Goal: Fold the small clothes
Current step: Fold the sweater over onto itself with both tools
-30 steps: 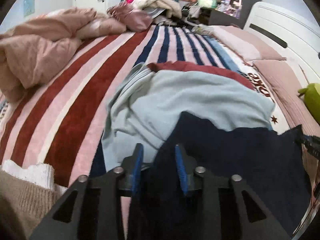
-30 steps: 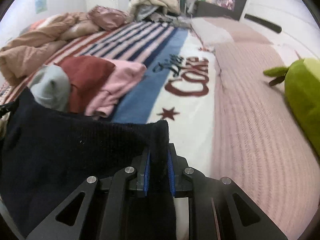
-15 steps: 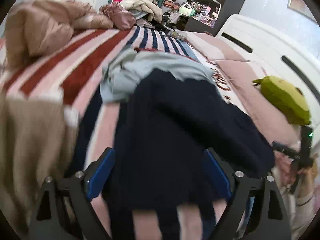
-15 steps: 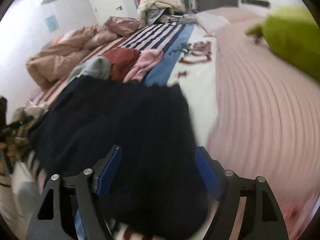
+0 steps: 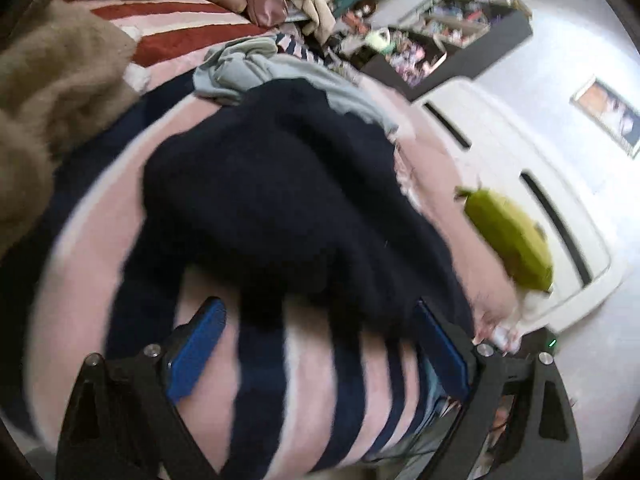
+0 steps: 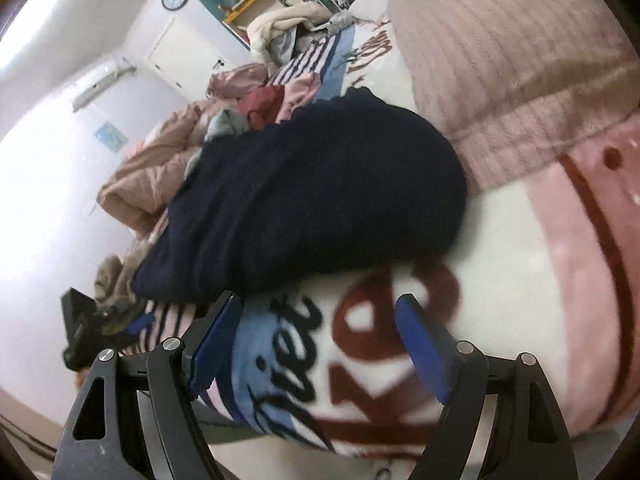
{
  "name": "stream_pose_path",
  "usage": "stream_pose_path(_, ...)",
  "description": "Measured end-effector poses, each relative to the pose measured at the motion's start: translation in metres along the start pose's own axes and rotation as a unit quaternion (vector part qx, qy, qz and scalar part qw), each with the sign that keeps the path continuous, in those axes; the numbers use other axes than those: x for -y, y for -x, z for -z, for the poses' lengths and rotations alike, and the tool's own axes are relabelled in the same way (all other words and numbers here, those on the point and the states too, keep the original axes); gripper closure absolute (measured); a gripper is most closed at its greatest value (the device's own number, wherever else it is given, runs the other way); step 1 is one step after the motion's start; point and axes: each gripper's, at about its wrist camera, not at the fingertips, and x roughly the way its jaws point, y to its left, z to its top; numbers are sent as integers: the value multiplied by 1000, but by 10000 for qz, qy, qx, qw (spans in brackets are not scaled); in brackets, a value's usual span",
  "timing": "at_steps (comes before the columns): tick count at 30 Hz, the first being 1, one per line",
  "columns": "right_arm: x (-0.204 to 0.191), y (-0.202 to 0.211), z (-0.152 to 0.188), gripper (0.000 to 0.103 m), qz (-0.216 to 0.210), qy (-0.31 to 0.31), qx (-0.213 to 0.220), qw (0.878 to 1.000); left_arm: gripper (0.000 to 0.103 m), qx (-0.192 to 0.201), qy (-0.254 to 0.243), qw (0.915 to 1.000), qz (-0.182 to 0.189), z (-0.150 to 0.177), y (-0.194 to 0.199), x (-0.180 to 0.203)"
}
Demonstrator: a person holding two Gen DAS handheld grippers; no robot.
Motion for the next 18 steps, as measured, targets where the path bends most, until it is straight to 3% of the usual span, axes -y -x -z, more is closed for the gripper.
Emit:
stream_pose_path(3,4,-16,-11,26,-292,-406,10,9987,11,66,299,9995,-5,-13,-18,-6)
stream_pose_path(8,7,-32,-26,26,-254,-841,203,9959,12,214,591,9976,-298,-29,-40,-10)
stream_pose_path(9,6,-35,-27,29,-154,-833,275,9960,21,275,618,9969,-397,-31,-41,-9)
stream_pose_path(10,4,-37,-29,43,19,-787,355,9963,39,304,632,9963,-506,-31,-41,-11)
stream_pose_path(11,4,-38,-27,58,141,-725,435,9963,48,317,633,9952,-670,-31,-42,-11)
stream_pose_path(14,5,-39,-25,79,8,-701,502,9963,63,265,467,9971,-547,-29,-37,-15)
stream_pose_path(18,-6,-19,-15,84,140,-340,710,9968,69,372,33,9977,-559,-20,-18,-4)
